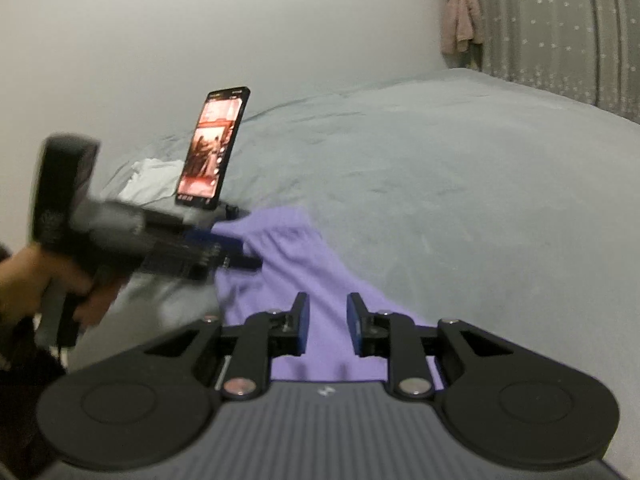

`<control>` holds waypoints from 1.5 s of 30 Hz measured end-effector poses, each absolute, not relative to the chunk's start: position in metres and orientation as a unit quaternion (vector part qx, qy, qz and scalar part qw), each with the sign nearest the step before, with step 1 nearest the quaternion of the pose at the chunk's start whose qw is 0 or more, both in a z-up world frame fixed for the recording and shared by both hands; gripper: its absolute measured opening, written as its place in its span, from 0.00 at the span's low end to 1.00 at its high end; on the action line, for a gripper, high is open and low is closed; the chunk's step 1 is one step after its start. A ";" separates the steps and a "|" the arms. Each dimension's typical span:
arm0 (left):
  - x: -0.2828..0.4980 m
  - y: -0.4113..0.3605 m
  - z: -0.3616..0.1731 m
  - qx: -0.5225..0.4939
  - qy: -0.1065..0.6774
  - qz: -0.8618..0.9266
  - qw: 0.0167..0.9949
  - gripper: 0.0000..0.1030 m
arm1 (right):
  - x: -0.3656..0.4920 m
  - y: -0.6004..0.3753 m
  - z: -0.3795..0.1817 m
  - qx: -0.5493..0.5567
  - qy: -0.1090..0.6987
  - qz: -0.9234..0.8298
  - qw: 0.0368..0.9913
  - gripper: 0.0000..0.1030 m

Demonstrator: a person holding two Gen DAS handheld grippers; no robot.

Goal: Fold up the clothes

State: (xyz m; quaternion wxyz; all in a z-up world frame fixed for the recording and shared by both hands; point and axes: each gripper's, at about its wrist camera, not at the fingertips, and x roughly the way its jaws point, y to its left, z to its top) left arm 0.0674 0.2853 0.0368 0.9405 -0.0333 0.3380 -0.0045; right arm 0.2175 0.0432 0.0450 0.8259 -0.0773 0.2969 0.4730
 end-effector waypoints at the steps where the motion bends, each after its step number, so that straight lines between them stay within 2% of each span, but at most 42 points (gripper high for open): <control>1: 0.065 0.285 0.034 -0.033 0.337 -0.012 0.941 0.38 | 0.226 0.056 0.043 -0.077 0.301 0.477 0.822 0.23; 5: 0.073 0.297 0.023 -0.033 0.339 -0.028 0.940 0.38 | 0.246 0.090 0.035 -0.079 0.313 0.488 0.811 0.24; 9: 0.076 0.305 0.023 -0.043 0.336 -0.037 0.940 0.38 | 0.259 0.110 0.027 -0.074 0.326 0.488 0.806 0.35; 17: 0.075 0.325 0.022 -0.070 0.342 -0.047 0.936 0.38 | 0.282 0.146 0.006 -0.058 0.360 0.492 0.791 0.37; 19: 0.079 0.323 0.023 -0.066 0.340 -0.049 0.937 0.38 | 0.285 0.151 0.002 -0.054 0.364 0.495 0.787 0.32; 20: 0.081 0.321 0.023 -0.065 0.338 -0.050 0.937 0.38 | 0.285 0.152 0.001 -0.050 0.365 0.499 0.784 0.20; 23: 0.082 0.317 0.027 -0.060 0.319 -0.056 0.944 0.38 | 0.289 0.149 0.005 -0.034 0.367 0.511 0.776 0.07; 29: 0.091 0.320 0.019 -0.066 0.348 -0.044 0.934 0.36 | 0.301 0.145 0.016 -0.015 0.351 0.501 0.791 0.06; 34: 0.091 0.325 0.021 -0.072 0.348 -0.040 0.934 0.35 | 0.305 0.159 -0.003 -0.049 0.366 0.475 0.799 0.07; 35: 0.090 0.326 0.023 -0.073 0.341 -0.039 0.936 0.35 | 0.306 0.156 0.000 -0.038 0.370 0.470 0.801 0.12; 36: 0.089 0.327 0.025 -0.074 0.335 -0.038 0.939 0.35 | 0.306 0.153 0.002 -0.028 0.374 0.465 0.802 0.22; 38: 0.087 0.328 0.028 -0.079 0.323 -0.039 0.942 0.35 | 0.302 0.144 0.009 -0.031 0.362 0.454 0.813 0.35; 41: 0.087 0.327 0.030 -0.085 0.313 -0.042 0.945 0.35 | 0.295 0.121 0.022 -0.032 0.344 0.437 0.830 0.35; 45: 0.088 0.311 0.030 -0.073 0.315 -0.053 0.945 0.35 | 0.282 0.083 0.034 -0.027 0.324 0.416 0.849 0.41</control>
